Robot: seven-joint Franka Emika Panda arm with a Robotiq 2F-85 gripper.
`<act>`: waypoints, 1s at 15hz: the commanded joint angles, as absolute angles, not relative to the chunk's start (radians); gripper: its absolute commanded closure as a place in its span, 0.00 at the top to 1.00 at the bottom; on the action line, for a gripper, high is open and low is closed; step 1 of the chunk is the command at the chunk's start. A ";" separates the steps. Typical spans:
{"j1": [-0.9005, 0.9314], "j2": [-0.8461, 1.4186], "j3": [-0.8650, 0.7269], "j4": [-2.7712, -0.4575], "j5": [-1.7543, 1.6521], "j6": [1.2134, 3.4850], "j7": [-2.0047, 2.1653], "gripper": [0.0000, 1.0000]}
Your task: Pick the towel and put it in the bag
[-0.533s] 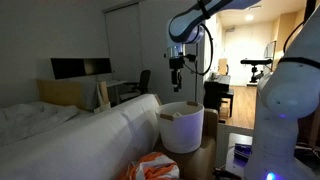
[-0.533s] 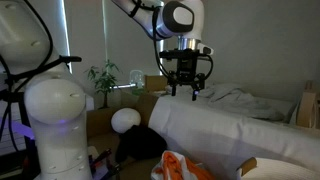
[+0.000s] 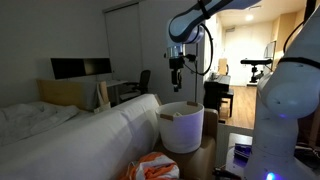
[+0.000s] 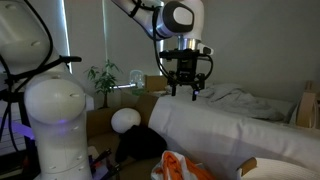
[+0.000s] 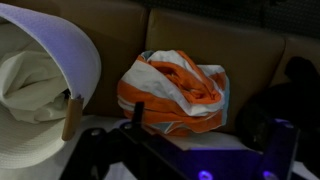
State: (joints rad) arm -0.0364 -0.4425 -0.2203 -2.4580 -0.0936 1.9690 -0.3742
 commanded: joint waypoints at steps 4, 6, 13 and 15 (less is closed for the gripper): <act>-0.051 -0.441 -0.207 -2.457 -0.087 1.968 -0.379 1.00; -0.051 -0.441 -0.207 -2.457 -0.087 1.968 -0.379 1.00; 0.037 -0.354 -0.143 -2.469 0.050 1.983 -0.372 1.00; 0.050 -0.333 -0.103 -2.482 0.068 2.013 -0.326 1.00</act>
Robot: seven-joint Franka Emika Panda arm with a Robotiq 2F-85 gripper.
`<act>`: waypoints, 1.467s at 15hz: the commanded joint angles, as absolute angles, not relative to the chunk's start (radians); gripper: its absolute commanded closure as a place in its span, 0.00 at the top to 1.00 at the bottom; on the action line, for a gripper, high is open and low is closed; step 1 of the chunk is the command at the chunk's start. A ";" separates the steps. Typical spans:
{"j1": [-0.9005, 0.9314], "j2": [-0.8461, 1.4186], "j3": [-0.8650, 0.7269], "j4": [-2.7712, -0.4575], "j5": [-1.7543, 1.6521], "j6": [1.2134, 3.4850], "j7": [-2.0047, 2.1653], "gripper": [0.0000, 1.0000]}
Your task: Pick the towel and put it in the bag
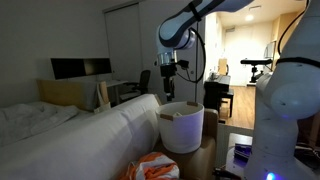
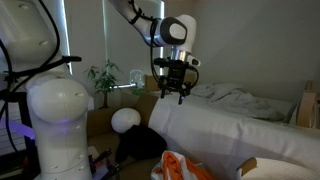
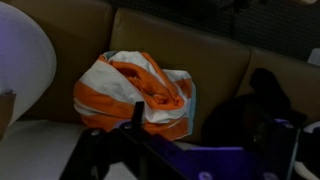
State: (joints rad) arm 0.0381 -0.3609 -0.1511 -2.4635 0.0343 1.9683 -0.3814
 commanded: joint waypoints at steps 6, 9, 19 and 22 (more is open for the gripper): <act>0.049 -0.248 0.031 -2.578 -0.008 2.311 -0.039 1.00; 0.062 -0.166 0.080 -2.602 -0.025 2.419 0.056 1.00; 0.090 0.119 0.108 -2.530 0.003 2.498 -0.237 1.00; 0.076 0.192 0.100 -2.483 -0.061 2.499 -0.327 1.00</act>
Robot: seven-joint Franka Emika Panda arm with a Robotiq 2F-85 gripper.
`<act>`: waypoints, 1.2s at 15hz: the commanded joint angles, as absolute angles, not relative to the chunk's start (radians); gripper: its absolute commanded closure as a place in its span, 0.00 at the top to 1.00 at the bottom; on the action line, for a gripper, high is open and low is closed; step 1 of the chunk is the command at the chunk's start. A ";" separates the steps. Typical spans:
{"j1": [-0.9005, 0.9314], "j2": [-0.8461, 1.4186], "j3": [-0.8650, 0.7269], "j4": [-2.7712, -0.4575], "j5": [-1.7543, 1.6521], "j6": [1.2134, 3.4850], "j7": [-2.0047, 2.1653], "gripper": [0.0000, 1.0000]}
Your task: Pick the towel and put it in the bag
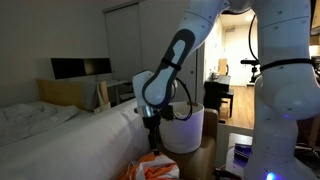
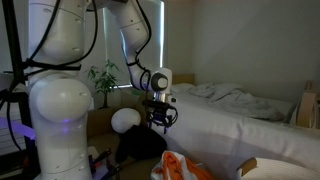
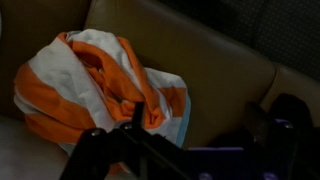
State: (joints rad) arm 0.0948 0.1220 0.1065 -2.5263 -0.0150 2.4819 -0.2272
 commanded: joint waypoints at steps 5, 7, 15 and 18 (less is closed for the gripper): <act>0.070 0.241 0.071 -2.437 -0.160 2.481 -0.281 1.00; 0.064 0.270 0.057 -2.409 -0.182 2.481 -0.280 1.00; 0.080 0.342 0.053 -2.386 -0.215 2.487 -0.253 1.00; 0.088 0.402 0.040 -2.366 -0.239 2.496 -0.226 1.00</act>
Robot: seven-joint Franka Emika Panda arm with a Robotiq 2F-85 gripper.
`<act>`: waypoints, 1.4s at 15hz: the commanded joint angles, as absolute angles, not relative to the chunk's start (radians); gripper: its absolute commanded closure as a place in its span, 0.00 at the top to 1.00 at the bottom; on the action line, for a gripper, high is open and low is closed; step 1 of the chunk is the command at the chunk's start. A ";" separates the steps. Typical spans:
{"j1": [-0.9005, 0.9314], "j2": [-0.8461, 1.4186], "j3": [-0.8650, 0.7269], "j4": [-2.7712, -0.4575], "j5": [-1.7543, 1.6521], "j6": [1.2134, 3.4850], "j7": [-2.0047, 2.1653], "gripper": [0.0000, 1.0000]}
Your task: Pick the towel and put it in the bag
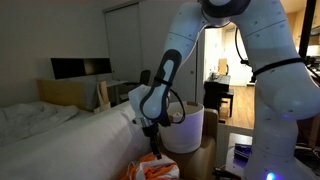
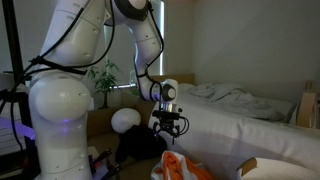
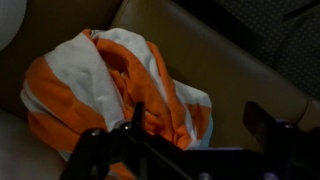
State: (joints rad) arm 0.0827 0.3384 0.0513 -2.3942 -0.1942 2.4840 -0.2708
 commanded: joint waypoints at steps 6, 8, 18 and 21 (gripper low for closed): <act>0.073 0.399 0.058 -2.366 -0.217 2.477 -0.253 1.00; 0.073 0.399 0.058 -2.365 -0.217 2.477 -0.253 1.00; -0.391 0.537 0.364 -2.495 -0.063 3.073 -0.661 1.00; -0.472 0.638 0.401 -2.465 -0.126 3.027 -0.730 1.00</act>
State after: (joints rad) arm -0.3922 0.5394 0.3569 -2.4893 -0.0890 3.0190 -0.6439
